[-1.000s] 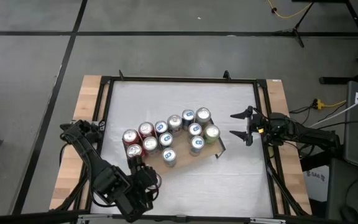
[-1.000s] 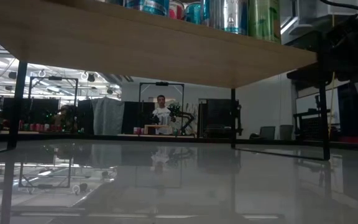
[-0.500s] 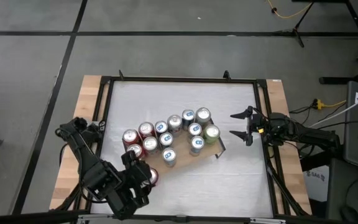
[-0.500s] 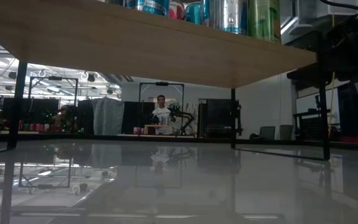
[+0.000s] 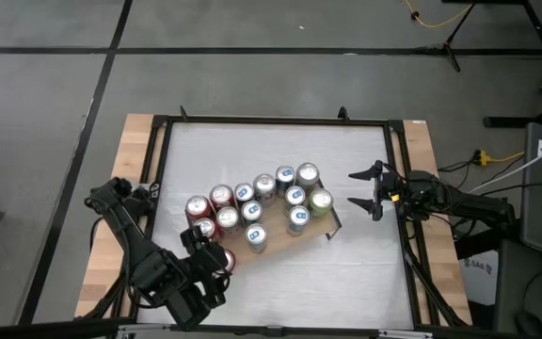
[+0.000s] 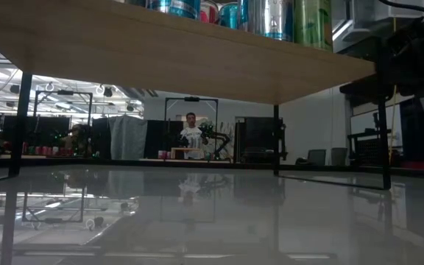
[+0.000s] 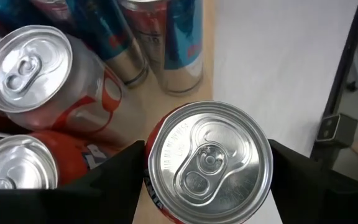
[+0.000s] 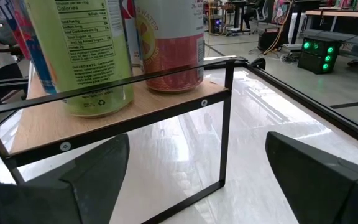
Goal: Place canned beverage on shelf
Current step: Put the red soda can on the shelf
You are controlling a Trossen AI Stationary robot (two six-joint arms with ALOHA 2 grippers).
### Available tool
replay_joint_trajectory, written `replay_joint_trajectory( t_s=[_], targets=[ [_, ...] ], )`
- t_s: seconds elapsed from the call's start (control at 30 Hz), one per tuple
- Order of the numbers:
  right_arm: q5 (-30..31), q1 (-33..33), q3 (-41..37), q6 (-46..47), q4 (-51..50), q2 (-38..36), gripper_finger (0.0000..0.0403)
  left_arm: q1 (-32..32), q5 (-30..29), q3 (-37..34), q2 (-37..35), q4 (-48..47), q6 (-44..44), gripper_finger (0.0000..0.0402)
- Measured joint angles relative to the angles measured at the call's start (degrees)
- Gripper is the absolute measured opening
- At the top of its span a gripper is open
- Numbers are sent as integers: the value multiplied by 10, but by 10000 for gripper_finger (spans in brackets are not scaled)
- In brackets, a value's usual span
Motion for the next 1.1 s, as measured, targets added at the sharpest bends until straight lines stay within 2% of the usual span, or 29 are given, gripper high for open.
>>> replay_joint_trajectory(
  t_s=[0.33,0.7,1.1],
  targets=[
    [0,0,0,0,0,0,367,-1,-2,-13,-2,1,-12,274],
    [0,0,0,0,0,0,367,-2,0,-14,0,-1,-11,316],
    [0,0,0,0,0,0,367,13,7,-15,-3,-2,-6,310]
  ],
)
